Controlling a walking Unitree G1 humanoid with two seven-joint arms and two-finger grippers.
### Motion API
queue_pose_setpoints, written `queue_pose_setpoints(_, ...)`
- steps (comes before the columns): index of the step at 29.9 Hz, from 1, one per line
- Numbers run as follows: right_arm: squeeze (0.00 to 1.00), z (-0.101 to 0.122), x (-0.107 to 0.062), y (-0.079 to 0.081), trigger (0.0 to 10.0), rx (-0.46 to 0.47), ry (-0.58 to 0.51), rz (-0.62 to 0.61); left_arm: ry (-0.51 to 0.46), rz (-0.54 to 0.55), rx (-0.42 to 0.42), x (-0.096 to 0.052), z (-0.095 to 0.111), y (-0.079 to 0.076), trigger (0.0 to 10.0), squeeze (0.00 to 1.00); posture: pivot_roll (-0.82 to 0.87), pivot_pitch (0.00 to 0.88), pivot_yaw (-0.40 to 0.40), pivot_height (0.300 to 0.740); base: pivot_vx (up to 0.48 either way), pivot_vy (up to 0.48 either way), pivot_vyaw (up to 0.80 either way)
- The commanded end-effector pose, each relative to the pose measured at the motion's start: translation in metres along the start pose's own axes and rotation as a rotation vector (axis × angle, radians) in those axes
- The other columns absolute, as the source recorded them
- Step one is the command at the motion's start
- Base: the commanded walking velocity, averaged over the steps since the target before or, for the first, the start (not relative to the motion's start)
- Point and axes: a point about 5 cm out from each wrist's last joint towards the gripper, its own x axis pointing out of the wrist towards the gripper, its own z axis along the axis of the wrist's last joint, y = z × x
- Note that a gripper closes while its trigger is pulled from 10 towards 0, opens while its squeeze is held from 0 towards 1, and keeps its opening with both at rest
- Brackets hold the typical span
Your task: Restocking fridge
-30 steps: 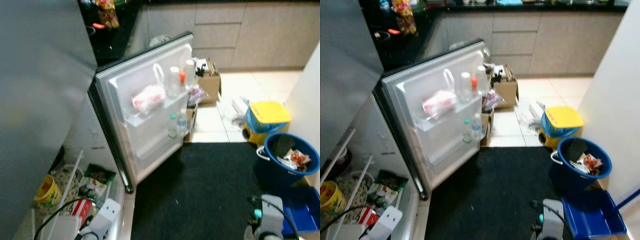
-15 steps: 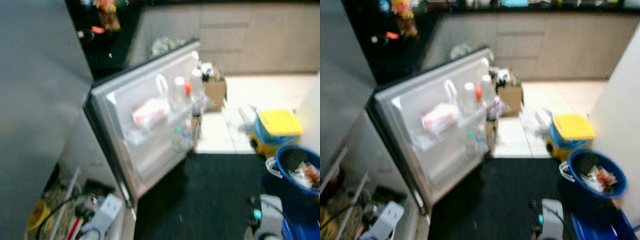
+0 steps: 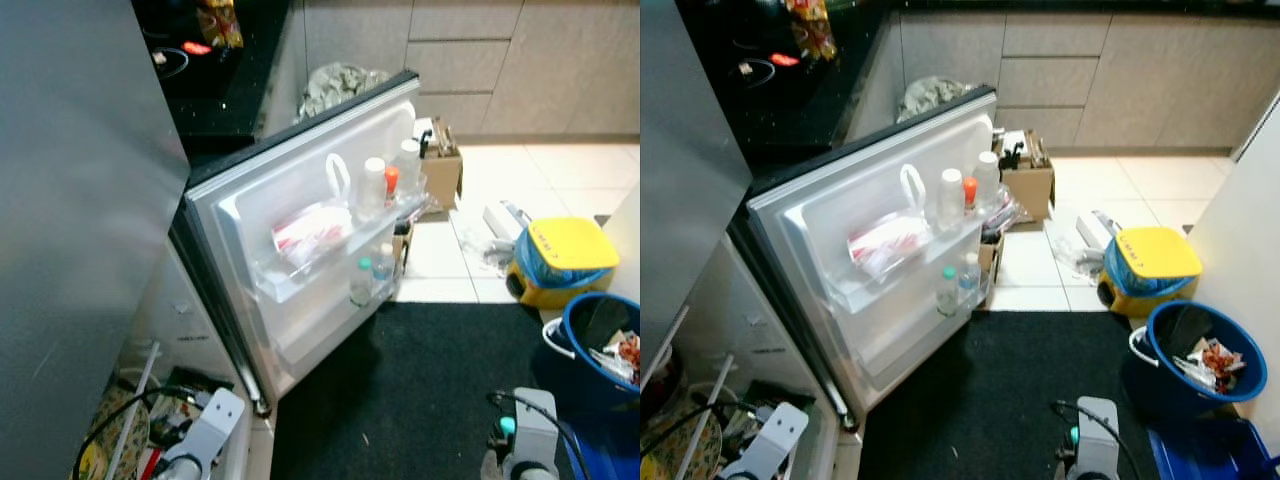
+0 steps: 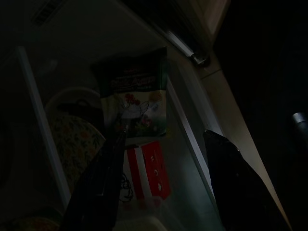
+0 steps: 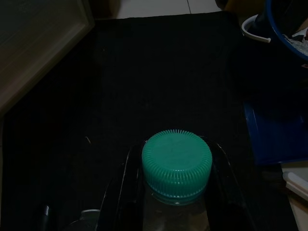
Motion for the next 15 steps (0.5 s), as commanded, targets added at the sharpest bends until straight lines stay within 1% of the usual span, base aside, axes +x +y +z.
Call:
queue_pose_setpoints(1,0.00,0.0031,0.0008,-0.0009,10.0,-0.016,-0.010,0.004,0.010,-0.005,-0.008,-0.0011,-0.0032,-0.0004,10.0,0.00,0.03,0.000,-0.008,0.740,0.000,0.000,0.00)
queue_pose_setpoints(10,0.00,0.0025,0.0006,-0.0009,10.0,-0.017,-0.010,0.009,0.011,-0.008,0.001,-0.0014,-0.0037,-0.0016,10.0,0.00,0.04,0.000,-0.011,0.740,0.000,0.000,0.00)
queue_pose_setpoints(15,0.00,0.0019,0.0005,-0.0004,10.0,-0.037,-0.005,0.014,0.009,-0.008,0.008,-0.0018,-0.0040,-0.0026,10.0,0.00,0.04,0.000,-0.012,0.740,0.000,-0.306,0.00)
